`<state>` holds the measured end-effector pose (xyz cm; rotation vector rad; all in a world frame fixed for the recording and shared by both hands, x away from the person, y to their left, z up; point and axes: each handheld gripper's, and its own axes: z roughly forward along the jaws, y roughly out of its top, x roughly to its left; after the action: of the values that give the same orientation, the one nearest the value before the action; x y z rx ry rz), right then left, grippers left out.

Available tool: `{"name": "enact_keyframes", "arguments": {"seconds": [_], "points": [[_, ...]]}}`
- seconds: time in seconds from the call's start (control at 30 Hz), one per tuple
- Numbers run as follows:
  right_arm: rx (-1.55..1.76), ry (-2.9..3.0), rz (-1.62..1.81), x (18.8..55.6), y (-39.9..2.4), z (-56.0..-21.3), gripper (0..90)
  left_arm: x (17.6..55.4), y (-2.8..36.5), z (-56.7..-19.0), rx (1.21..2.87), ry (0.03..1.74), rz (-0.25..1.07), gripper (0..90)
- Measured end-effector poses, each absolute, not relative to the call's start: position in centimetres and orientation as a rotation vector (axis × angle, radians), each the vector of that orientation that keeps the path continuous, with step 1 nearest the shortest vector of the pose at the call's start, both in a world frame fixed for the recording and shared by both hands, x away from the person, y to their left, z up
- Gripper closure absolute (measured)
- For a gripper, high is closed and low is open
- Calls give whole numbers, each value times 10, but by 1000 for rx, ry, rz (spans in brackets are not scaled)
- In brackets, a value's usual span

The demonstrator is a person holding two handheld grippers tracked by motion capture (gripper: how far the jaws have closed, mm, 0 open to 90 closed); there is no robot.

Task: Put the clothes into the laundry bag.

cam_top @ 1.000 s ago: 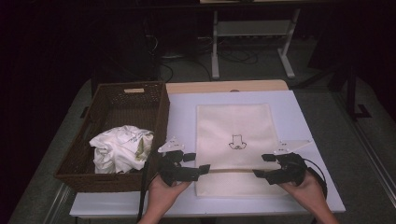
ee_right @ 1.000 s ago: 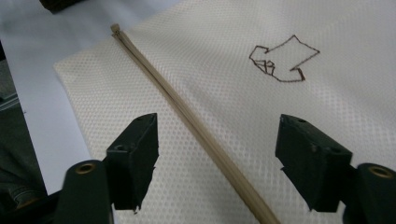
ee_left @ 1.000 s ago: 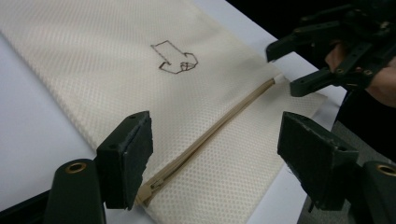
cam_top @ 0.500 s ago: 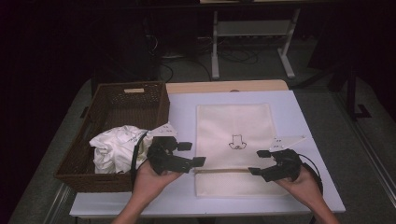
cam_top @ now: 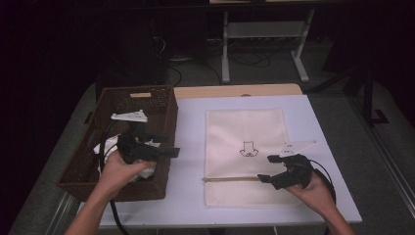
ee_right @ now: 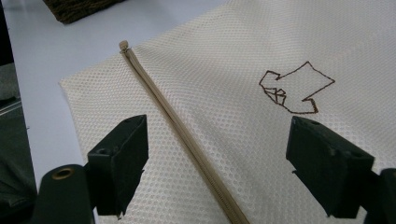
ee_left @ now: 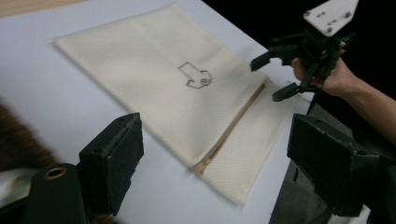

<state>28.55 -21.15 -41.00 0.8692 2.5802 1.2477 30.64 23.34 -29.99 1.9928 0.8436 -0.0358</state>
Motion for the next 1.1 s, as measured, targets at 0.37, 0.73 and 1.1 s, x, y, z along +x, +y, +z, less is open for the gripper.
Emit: {"name": "enact_keyframes", "arguments": {"seconds": [0.37, 0.73, 1.1], "points": [[868, 2590, 1233, 286, -209, -412, 181, 316, 287, -304, 2089, 962, 62, 171], [871, 2613, 1207, 294, -207, -417, 193, 321, 321, -324, 2271, 1199, 181, 168], [795, 2688, 1141, 318, -201, -424, 280, 337, 304, -357, 2475, 1254, 84, 160]]}}
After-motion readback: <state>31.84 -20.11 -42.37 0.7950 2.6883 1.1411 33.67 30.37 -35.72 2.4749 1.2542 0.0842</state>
